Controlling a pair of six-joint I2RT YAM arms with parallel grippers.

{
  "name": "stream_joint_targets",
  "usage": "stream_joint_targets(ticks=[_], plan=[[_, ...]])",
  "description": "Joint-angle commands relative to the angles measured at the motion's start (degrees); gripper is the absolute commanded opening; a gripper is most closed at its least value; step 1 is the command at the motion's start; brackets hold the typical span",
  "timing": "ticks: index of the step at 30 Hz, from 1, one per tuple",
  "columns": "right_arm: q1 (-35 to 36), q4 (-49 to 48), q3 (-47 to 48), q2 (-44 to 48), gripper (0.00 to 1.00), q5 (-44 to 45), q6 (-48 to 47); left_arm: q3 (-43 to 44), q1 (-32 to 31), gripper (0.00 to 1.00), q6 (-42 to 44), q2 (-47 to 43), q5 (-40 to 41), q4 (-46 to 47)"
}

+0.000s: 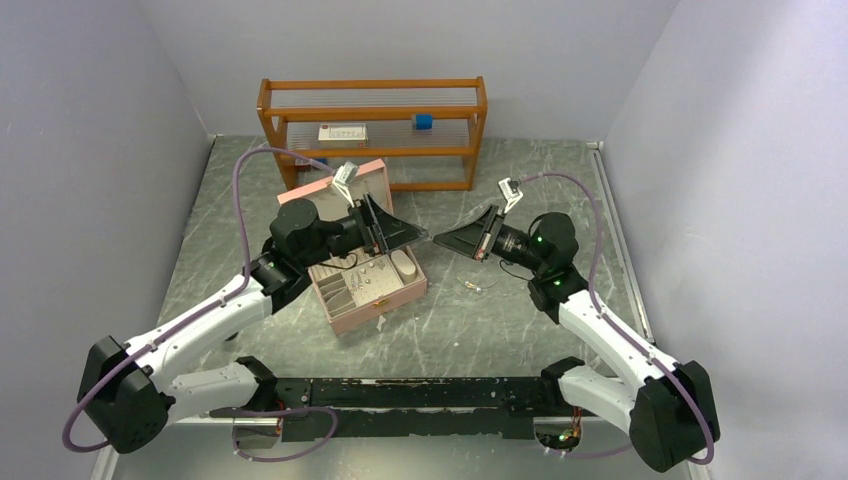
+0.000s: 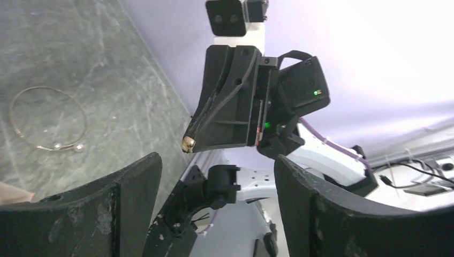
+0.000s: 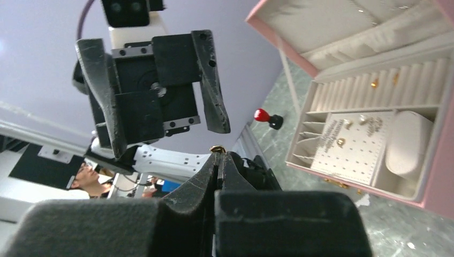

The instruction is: Organize the mixed jewelry

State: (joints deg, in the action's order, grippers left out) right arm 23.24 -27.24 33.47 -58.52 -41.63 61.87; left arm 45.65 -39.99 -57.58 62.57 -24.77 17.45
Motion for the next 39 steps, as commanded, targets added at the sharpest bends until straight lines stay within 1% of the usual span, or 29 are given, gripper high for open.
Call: stream_joint_targets(ticks=[1,3,5,8,9,10,13,15,17,21,30,33,36,39], plan=[[1.0,-13.2,-1.9,0.6,0.0,-2.4,9.1,0.9,-0.5,0.77,-4.8,0.7,-5.5,9.9],[1.3,-17.8,-2.9,0.1,0.0,-2.2,12.7,1.8,-0.6,0.75,-4.5,1.7,-6.7,10.6],[1.6,-20.7,-3.5,-0.2,0.0,-1.9,14.8,2.5,-0.6,0.7,-4.2,2.5,-8.0,11.3],[1.6,-21.0,-3.2,-0.4,0.0,-1.6,15.6,2.9,-0.6,0.63,-4.8,4.4,-11.1,13.6],[1.7,-20.8,-3.1,-0.3,0.0,-1.4,15.7,3.5,-0.6,0.57,-4.4,5.2,-12.0,13.3],[1.8,-20.8,-3.0,-0.2,0.0,-1.2,15.8,4.2,-0.6,0.53,-3.7,5.9,-12.8,12.1],[1.8,-21.3,-3.4,0.0,0.0,-0.5,16.2,6.4,-0.6,0.48,-1.2,7.1,-14.0,8.4],[1.7,-21.9,-3.8,0.1,0.0,-0.4,16.4,7.6,-0.6,0.46,0.1,7.3,-13.9,6.4],[1.8,-21.9,-3.9,0.0,0.0,-0.4,16.4,7.9,-0.6,0.46,-0.2,7.5,-13.9,6.9],[1.7,-21.2,-3.7,0.0,0.0,-0.3,16.1,7.0,-0.6,0.4,-2.5,8.0,-14.5,10.3],[1.7,-21.7,-4.1,-0.2,0.0,-0.3,16.4,6.0,-0.6,0.29,-1.8,6.7,-11.3,10.5],[1.8,-21.8,-4.1,-0.4,0.0,-0.2,16.4,5.9,-0.5,0.22,-2.3,6.8,-11.3,11.7],[1.8,-20.9,-3.9,-0.3,0.0,-0.1,15.9,5.9,-0.6,0.1,-2.0,6.9,-11.4,11.3],[1.7,-20.6,-3.9,-0.3,0.0,0.0,15.7,5.9,-0.6,0.05,-1.0,6.6,-10.8,10.1]])
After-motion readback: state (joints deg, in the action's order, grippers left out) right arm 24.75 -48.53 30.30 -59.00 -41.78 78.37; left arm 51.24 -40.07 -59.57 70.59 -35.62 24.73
